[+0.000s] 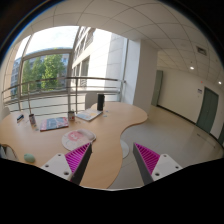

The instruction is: Arrange mouse

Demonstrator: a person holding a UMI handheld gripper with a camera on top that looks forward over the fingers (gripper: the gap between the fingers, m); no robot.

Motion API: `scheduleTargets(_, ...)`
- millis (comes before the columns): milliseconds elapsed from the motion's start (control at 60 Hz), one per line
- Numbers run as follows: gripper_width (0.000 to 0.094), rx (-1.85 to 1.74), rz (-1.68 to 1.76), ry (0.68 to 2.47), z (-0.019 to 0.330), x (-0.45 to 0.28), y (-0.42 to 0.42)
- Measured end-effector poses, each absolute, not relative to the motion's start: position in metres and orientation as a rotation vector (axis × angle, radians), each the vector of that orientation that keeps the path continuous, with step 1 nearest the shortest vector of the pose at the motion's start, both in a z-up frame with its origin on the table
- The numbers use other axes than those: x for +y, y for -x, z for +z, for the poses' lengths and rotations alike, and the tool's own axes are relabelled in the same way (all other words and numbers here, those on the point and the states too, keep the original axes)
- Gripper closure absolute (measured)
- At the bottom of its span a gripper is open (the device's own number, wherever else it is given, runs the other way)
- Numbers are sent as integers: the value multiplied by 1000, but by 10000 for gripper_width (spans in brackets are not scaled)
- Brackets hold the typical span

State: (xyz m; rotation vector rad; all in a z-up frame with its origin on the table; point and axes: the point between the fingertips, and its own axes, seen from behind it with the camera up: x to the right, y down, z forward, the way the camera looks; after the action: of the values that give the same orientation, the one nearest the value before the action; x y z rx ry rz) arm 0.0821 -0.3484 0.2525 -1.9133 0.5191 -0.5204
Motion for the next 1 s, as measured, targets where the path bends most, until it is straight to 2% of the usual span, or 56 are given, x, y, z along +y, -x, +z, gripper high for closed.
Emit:
scheduleTargets(133, 86, 529, -524, 1966, 239, -358, -72)
scheduleTargets(267, 88, 530, -541, 2045, 210, -380, -38)
scheduleTargets(483, 87, 468, -494, 2202, 135, -391, 61)
scheduleTargets(717, 85, 253, -310, 2337, 62, -326, 177)
scheduleTargets(1000, 87, 9, -131, 2364, 10, -198, 270)
